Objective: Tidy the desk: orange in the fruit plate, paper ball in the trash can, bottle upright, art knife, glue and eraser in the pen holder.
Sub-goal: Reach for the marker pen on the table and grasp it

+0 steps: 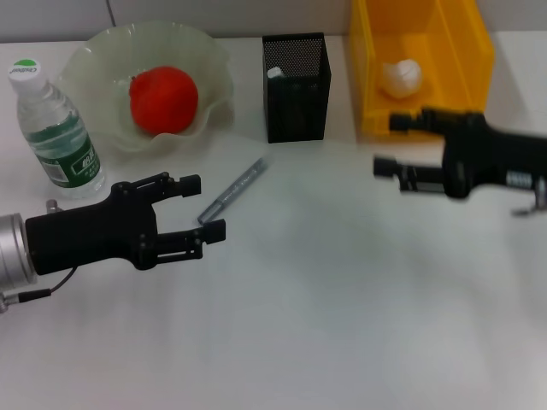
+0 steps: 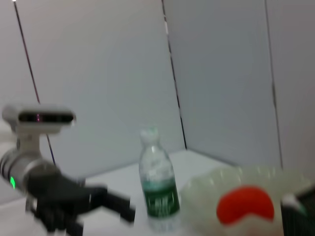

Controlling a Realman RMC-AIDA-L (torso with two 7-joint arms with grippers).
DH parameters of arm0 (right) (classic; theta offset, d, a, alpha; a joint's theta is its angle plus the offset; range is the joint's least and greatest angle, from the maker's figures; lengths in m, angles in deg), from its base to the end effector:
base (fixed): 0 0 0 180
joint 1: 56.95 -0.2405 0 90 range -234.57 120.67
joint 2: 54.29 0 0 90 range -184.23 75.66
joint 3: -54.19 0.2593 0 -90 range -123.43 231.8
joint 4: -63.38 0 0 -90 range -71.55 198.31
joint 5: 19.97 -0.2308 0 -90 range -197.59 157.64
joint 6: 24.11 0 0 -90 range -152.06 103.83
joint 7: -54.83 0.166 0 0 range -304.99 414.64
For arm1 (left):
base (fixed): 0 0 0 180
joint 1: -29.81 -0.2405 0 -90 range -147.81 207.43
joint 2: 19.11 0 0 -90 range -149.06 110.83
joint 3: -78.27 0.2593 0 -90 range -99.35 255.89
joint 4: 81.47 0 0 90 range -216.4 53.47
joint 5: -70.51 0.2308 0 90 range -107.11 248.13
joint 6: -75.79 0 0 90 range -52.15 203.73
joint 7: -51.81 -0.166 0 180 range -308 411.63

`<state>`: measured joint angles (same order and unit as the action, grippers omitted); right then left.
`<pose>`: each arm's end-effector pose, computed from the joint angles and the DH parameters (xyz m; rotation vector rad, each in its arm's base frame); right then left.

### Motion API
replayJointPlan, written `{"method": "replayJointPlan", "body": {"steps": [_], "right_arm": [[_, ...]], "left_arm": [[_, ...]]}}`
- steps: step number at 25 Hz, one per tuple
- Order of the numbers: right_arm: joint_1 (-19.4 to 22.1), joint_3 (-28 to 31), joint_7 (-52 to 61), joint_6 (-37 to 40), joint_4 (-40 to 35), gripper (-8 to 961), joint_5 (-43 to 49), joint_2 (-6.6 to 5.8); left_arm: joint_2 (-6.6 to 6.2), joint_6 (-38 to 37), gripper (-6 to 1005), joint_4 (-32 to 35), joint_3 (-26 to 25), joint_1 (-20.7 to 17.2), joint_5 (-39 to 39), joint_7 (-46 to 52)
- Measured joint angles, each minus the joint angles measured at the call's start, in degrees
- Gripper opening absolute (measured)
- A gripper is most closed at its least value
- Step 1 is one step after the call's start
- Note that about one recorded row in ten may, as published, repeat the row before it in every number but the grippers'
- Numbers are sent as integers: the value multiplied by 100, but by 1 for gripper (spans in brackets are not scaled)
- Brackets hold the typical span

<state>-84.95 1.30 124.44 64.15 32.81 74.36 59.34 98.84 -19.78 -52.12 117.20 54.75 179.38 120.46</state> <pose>0.2680 0.3542 -0.0079 -2.6763 0.4604 0.8516 -0.2894 0.3093 -0.0275 -2.7018 -0.6047 -0.9076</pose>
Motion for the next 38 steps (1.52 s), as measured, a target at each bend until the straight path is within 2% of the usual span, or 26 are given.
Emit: {"method": "replayJointPlan", "body": {"steps": [2, 7, 10, 13, 16, 17, 18, 22, 23, 24, 26, 27, 28, 29, 34, 38], "right_arm": [[177, 2, -383, -127, 319, 738, 110, -22], [423, -9, -777, -400, 389, 734, 212, 20], [440, -13, -844, -439, 432, 732, 219, 20], [447, 2, -924, -447, 477, 729, 222, 19], [455, 4, -947, -460, 482, 727, 222, 19], [457, 6, -949, -481, 482, 726, 222, 19], [457, 6, -949, -481, 482, 726, 222, 19], [470, 7, -951, -499, 485, 723, 222, 29], [470, 7, -951, -499, 485, 722, 222, 29], [470, 7, -952, -500, 483, 721, 222, 39], [471, 7, -953, -501, 461, 719, 222, 58], [471, 6, -953, -503, 444, 719, 222, 66], [471, 6, -953, -503, 444, 718, 222, 66], [471, 6, -954, -512, 442, 717, 222, 68], [454, 6, -956, -575, 438, 713, 221, 77], [439, 6, -955, -596, 439, 710, 220, 86]], "left_arm": [[5, 4, 773, 8, -13, 33, -5, 36], [8, 14, 772, 6, -125, 125, -12, 68], [17, -1, 772, 20, -135, 207, -37, 163], [28, -339, 771, 144, -140, 416, -328, 497], [57, -682, 771, 624, -71, 625, -685, 1185], [68, -711, 770, 1142, 50, 817, -801, 1941], [68, -711, 770, 1142, 50, 817, -801, 1941], [28, -463, 770, 2269, 410, 1196, -579, 3580], [28, -463, 769, 2269, 410, 1196, -579, 3580], [18, -353, 769, 2679, 478, 1296, -390, 4074], [18, -353, 769, 2679, 478, 1296, -390, 4074], [13, -209, 769, 3204, 502, 1451, -11, 4694], [13, -209, 769, 3204, 502, 1451, -11, 4694], [11, -92, 768, 3963, 519, 1888, 1023, 5779], [28, -62, 767, 4100, 666, 2426, 2290, 6583], [56, 198, 767, 4048, 1322, 2596, 2889, 7011]]}}
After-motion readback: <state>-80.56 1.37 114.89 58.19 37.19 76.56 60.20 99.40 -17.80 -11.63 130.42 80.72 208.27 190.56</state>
